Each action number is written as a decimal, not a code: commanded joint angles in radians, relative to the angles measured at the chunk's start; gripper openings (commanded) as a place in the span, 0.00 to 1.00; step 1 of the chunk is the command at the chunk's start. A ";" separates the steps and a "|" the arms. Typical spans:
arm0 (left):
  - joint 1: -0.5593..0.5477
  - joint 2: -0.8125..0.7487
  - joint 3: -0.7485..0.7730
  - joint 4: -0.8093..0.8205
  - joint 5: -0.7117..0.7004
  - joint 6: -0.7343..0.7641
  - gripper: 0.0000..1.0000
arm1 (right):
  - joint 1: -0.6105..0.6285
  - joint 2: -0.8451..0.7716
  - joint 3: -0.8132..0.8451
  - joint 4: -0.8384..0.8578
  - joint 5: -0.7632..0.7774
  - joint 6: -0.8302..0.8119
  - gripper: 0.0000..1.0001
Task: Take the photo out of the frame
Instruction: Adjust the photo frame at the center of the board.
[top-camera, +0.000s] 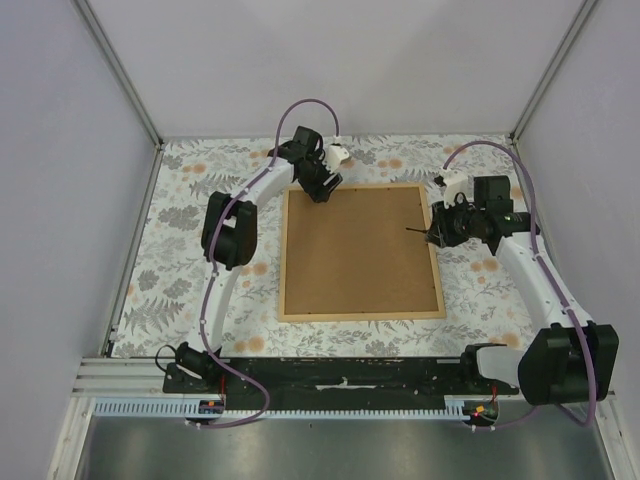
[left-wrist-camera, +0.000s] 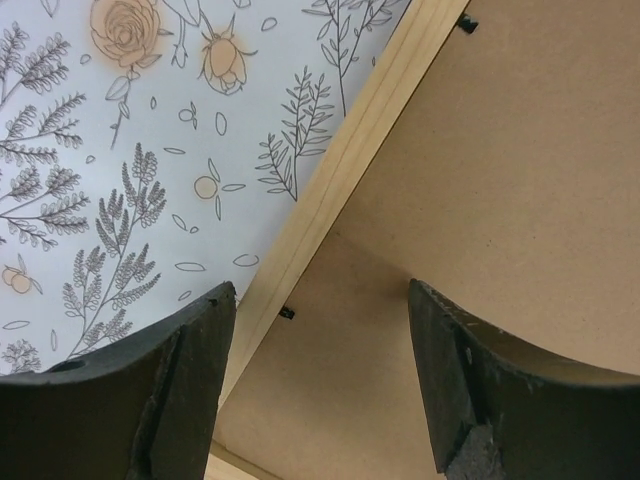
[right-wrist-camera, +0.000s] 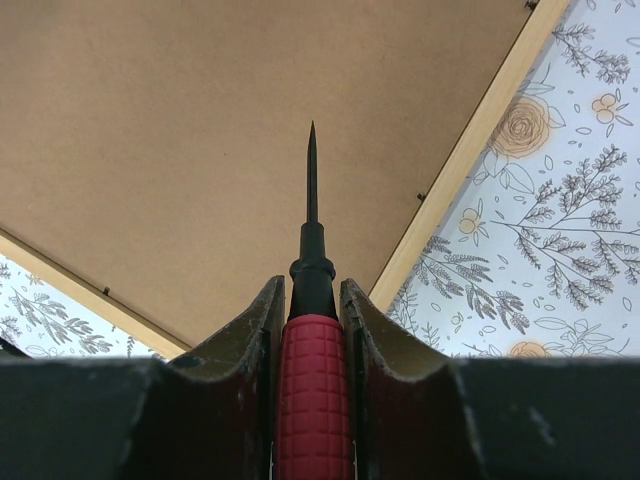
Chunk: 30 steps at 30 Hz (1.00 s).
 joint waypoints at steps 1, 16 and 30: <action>0.000 0.021 0.039 0.065 -0.104 0.035 0.75 | 0.002 -0.042 -0.009 0.036 -0.033 0.007 0.00; -0.004 0.159 0.183 -0.071 -0.058 0.055 0.68 | 0.002 -0.086 -0.013 0.038 -0.054 0.008 0.00; 0.012 0.242 0.244 -0.292 -0.105 0.101 0.49 | 0.005 -0.109 -0.012 0.036 -0.060 0.016 0.00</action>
